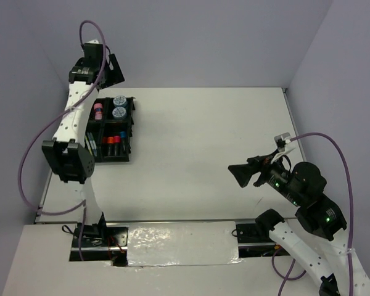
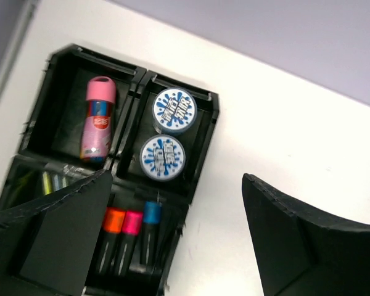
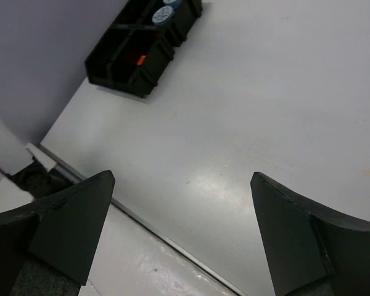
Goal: Sort the stationery into containers
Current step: Place the stationery in the storage box, then reset both arms
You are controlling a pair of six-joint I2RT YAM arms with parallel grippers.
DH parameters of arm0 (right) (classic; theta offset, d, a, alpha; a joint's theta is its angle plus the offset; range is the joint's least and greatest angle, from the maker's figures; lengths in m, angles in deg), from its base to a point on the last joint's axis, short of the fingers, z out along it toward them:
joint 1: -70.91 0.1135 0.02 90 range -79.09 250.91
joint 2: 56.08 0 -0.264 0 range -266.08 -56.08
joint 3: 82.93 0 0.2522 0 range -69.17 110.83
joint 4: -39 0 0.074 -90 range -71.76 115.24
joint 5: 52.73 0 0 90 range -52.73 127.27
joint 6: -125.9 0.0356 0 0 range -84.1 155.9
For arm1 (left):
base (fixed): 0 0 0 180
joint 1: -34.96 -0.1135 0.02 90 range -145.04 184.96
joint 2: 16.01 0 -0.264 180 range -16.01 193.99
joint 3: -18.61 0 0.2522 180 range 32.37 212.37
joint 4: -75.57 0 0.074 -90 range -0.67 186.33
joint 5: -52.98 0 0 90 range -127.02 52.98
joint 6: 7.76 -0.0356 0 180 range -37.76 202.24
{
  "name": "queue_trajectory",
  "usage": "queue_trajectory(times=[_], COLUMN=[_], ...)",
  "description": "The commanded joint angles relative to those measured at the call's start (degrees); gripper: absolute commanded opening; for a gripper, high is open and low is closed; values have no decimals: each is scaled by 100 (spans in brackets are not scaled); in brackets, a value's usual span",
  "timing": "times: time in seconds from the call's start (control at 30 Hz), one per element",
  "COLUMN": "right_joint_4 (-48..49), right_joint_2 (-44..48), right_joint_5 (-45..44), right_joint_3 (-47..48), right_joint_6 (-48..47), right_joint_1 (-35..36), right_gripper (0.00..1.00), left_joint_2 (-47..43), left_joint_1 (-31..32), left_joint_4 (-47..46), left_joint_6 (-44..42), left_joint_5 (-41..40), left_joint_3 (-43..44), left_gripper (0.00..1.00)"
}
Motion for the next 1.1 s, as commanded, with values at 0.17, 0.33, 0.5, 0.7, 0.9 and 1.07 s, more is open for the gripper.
queue_trajectory(times=[0.17, 0.33, 0.5, 0.7, 0.9, 1.07], right_joint_4=[-761, -1166, -1456, -1975, -2151, -2125], right_joint_2=[-909, -1041, -848, -533, -75, 48], right_joint_5=[-1889, -2234, -2445, -2639, -2516, -2498], right_joint_3=[1321, 2051, 2456, 2974, 2949, 2677], right_joint_6=[-514, -602, -751, -901, -919, -752], right_joint_1=[-5, -23, -14, -14, -14, -14], right_gripper=[100, 100, 100, 100, 100, 100], left_joint_2=[-3434, -5479, -6941, -8532, -9245, -9159], left_joint_1=[317, 352, 352, 526, 1020, 1038], left_joint_4=[284, 564, 1047, 2171, 2296, 2279], left_joint_6=[-277, -453, -410, 1, 250, 241], left_joint_5=[-499, -912, -641, -515, -789, -728], left_joint_3=[-2367, -3896, -4654, -4718, -5323, -5174], left_gripper=[99, 99, 99, 99, 99, 99])
